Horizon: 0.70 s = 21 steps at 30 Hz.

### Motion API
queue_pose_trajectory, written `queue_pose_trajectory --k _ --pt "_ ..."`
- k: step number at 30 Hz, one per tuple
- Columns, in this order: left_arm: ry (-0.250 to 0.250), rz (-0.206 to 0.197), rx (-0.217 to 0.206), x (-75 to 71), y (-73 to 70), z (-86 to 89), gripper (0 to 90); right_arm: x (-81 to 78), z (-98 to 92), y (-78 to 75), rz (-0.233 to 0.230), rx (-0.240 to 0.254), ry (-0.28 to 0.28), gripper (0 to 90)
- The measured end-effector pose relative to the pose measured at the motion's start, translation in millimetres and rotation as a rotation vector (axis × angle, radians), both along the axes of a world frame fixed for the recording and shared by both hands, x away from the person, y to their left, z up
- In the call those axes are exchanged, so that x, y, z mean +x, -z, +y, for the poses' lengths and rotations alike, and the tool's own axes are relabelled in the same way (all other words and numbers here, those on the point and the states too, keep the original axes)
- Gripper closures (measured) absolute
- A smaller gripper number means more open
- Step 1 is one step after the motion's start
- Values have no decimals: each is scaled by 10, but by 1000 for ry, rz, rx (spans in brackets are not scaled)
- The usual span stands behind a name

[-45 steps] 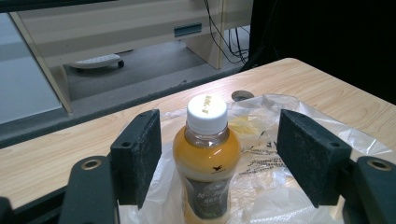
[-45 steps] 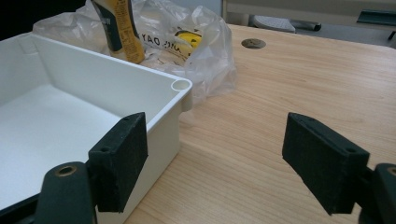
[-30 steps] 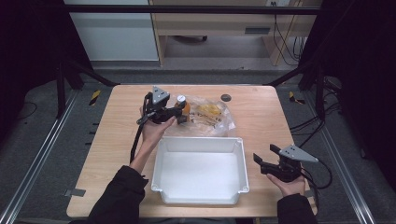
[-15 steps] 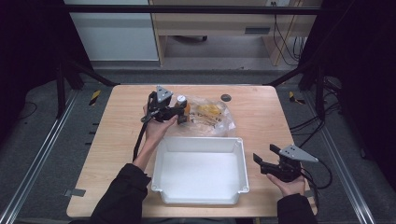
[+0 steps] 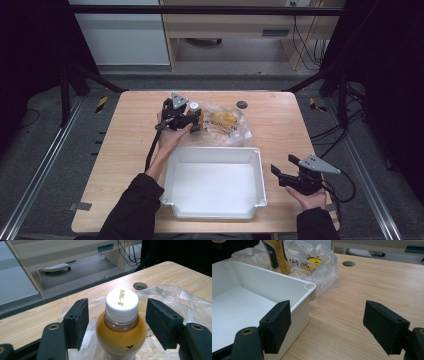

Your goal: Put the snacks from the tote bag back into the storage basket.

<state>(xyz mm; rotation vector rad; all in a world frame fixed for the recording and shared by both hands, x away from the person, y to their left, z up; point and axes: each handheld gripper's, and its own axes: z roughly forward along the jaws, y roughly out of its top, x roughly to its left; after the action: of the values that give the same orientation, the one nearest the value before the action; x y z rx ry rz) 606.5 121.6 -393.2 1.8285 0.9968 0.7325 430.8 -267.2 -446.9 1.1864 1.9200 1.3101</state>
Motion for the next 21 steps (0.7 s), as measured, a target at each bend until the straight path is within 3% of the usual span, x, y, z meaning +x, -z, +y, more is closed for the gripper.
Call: queue_pose_trajectory --k 15,21 --pt "6 -11 12 71 26 -57 478 4 0 2 2 0 -1 226" --pt "22 3 -10 87 52 -73 538 4 1 3 2 0 -3 226"
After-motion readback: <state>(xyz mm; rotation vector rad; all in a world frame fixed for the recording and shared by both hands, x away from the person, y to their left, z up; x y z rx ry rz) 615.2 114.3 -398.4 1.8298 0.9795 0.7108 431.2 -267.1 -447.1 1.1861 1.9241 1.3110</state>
